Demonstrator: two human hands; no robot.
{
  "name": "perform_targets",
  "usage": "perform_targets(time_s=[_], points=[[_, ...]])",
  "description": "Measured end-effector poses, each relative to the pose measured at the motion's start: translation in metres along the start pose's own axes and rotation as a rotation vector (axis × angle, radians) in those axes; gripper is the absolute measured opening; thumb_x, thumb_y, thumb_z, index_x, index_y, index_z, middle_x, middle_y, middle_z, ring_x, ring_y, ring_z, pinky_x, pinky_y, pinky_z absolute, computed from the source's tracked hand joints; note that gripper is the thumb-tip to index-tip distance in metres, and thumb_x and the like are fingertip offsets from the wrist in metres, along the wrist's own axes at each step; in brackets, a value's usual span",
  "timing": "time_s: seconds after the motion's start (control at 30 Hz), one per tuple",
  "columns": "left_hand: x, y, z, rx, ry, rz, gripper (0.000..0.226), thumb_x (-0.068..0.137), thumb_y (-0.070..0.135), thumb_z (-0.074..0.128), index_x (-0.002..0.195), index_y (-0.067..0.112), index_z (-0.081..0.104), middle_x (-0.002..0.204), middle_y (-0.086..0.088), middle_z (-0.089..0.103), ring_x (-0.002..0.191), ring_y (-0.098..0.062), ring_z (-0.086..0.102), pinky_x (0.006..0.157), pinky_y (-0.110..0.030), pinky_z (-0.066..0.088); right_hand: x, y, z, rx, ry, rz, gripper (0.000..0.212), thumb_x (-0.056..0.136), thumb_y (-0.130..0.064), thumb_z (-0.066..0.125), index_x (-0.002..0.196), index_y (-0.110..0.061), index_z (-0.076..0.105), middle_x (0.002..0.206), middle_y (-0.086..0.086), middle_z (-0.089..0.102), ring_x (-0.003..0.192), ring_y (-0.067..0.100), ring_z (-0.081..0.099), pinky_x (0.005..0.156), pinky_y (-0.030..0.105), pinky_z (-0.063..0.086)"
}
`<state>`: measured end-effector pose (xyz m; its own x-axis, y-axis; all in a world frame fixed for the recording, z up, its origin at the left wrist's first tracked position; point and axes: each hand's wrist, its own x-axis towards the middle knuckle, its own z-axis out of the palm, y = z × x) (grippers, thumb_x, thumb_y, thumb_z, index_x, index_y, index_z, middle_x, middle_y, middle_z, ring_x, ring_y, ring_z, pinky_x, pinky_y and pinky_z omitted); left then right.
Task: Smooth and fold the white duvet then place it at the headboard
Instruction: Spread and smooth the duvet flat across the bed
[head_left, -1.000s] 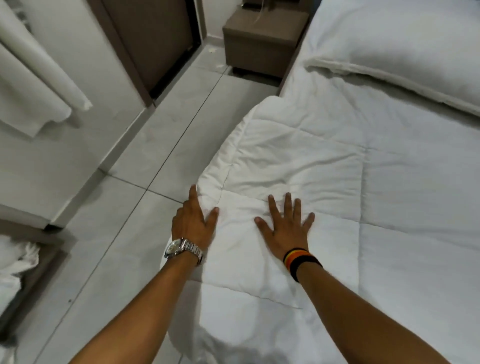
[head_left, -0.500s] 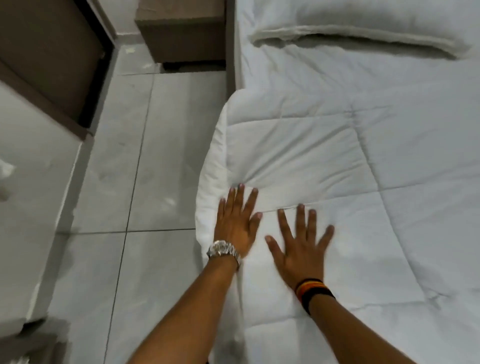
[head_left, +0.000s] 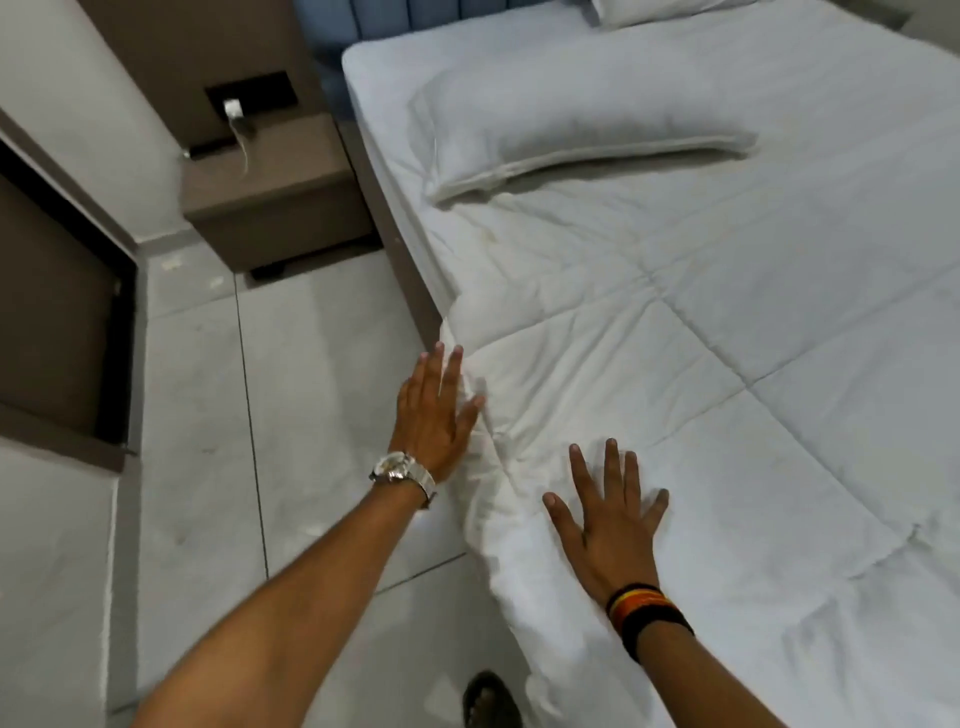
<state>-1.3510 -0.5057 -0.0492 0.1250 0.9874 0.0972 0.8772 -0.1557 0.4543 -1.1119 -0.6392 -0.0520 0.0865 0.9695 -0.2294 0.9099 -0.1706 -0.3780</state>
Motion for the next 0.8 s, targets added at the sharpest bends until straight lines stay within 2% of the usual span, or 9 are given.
perform_targets(time_s=[0.1, 0.2, 0.3, 0.37, 0.53, 0.63, 0.7, 0.73, 0.8], points=[[0.062, -0.032, -0.015, -0.011, 0.015, 0.038, 0.082, 0.102, 0.07, 0.021, 0.164, 0.016, 0.02, 0.17, -0.008, 0.025, 0.157, -0.028, 0.022, 0.125, -0.05, 0.025, 0.001, -0.026, 0.004, 0.099, 0.102, 0.067, 0.075, 0.094, -0.079, 0.009, 0.161, -0.049, -0.004, 0.171, -0.003, -0.021, 0.155, 0.019, -0.026, 0.121, 0.063, -0.014], [0.116, -0.038, -0.009, -0.034, -0.099, 0.088, 0.08, 0.101, 0.068, 0.032, 0.165, 0.02, 0.019, 0.168, -0.007, 0.029, 0.157, -0.032, 0.022, 0.125, -0.051, 0.022, 0.006, -0.042, 0.013, 0.111, 0.119, 0.154, 0.074, 0.095, -0.078, 0.011, 0.161, -0.049, -0.005, 0.171, -0.004, -0.022, 0.155, 0.018, -0.027, 0.121, 0.064, -0.013], [0.162, -0.035, 0.003, -0.067, -0.171, 0.257, 0.078, 0.1, 0.065, 0.038, 0.165, 0.026, 0.02, 0.166, -0.004, 0.035, 0.157, -0.033, 0.021, 0.124, -0.054, 0.022, 0.04, -0.06, 0.019, 0.116, 0.168, 0.209, 0.075, 0.095, -0.08, 0.008, 0.162, -0.048, -0.005, 0.172, -0.002, -0.02, 0.156, 0.02, -0.024, 0.122, 0.066, -0.008], [0.183, -0.03, 0.012, -0.158, -0.255, 0.354, 0.076, 0.1, 0.064, 0.04, 0.165, 0.028, 0.02, 0.161, -0.004, 0.043, 0.153, -0.032, 0.03, 0.125, -0.049, 0.021, 0.076, -0.079, 0.023, 0.146, 0.216, 0.269, 0.075, 0.095, -0.08, 0.01, 0.161, -0.048, -0.004, 0.172, -0.002, -0.02, 0.156, 0.02, -0.024, 0.122, 0.066, -0.009], [0.177, -0.035, -0.006, -0.36, -0.447, 0.399, 0.075, 0.099, 0.059, 0.055, 0.161, 0.047, 0.015, 0.139, -0.007, 0.066, 0.108, -0.029, 0.072, 0.1, -0.044, 0.055, 0.142, -0.118, 0.033, 0.138, 0.177, 0.378, 0.074, 0.094, -0.079, 0.011, 0.159, -0.051, -0.01, 0.172, 0.0, -0.017, 0.157, 0.021, -0.02, 0.12, 0.067, -0.011], [0.165, -0.054, -0.042, -0.308, -0.486, 0.401, 0.073, 0.097, 0.063, 0.055, 0.158, 0.051, 0.017, 0.137, -0.005, 0.067, 0.103, -0.028, 0.073, 0.098, -0.041, 0.056, 0.15, -0.146, 0.028, 0.202, 0.248, 0.375, 0.073, 0.095, -0.077, 0.012, 0.16, -0.05, -0.007, 0.173, -0.004, -0.014, 0.158, 0.018, -0.015, 0.122, 0.063, -0.01], [0.174, -0.066, -0.062, -0.166, -0.452, 0.373, 0.075, 0.094, 0.072, 0.05, 0.157, 0.053, 0.015, 0.112, -0.012, 0.076, 0.098, -0.036, 0.072, 0.091, -0.043, 0.057, 0.145, -0.156, 0.028, 0.233, 0.331, 0.347, 0.07, 0.098, -0.072, 0.016, 0.162, -0.047, 0.002, 0.173, -0.006, -0.007, 0.159, 0.015, -0.01, 0.124, 0.057, -0.009], [0.182, -0.074, -0.063, -0.088, -0.44, 0.346, 0.078, 0.092, 0.076, 0.047, 0.158, 0.051, 0.014, 0.101, -0.015, 0.076, 0.096, -0.04, 0.071, 0.087, -0.045, 0.057, 0.141, -0.156, 0.032, 0.211, 0.326, 0.346, 0.068, 0.1, -0.07, 0.016, 0.163, -0.046, 0.004, 0.173, -0.006, -0.004, 0.159, 0.014, -0.007, 0.125, 0.055, -0.008], [0.195, -0.089, -0.06, 0.052, -0.488, 0.272, 0.092, 0.082, 0.091, 0.034, 0.159, 0.047, 0.012, 0.099, -0.019, 0.074, 0.099, -0.044, 0.07, 0.086, -0.048, 0.056, 0.128, -0.152, 0.044, 0.137, 0.198, 0.371, 0.067, 0.101, -0.068, 0.012, 0.163, -0.045, 0.002, 0.174, 0.0, -0.002, 0.159, 0.017, -0.008, 0.125, 0.056, -0.006]])
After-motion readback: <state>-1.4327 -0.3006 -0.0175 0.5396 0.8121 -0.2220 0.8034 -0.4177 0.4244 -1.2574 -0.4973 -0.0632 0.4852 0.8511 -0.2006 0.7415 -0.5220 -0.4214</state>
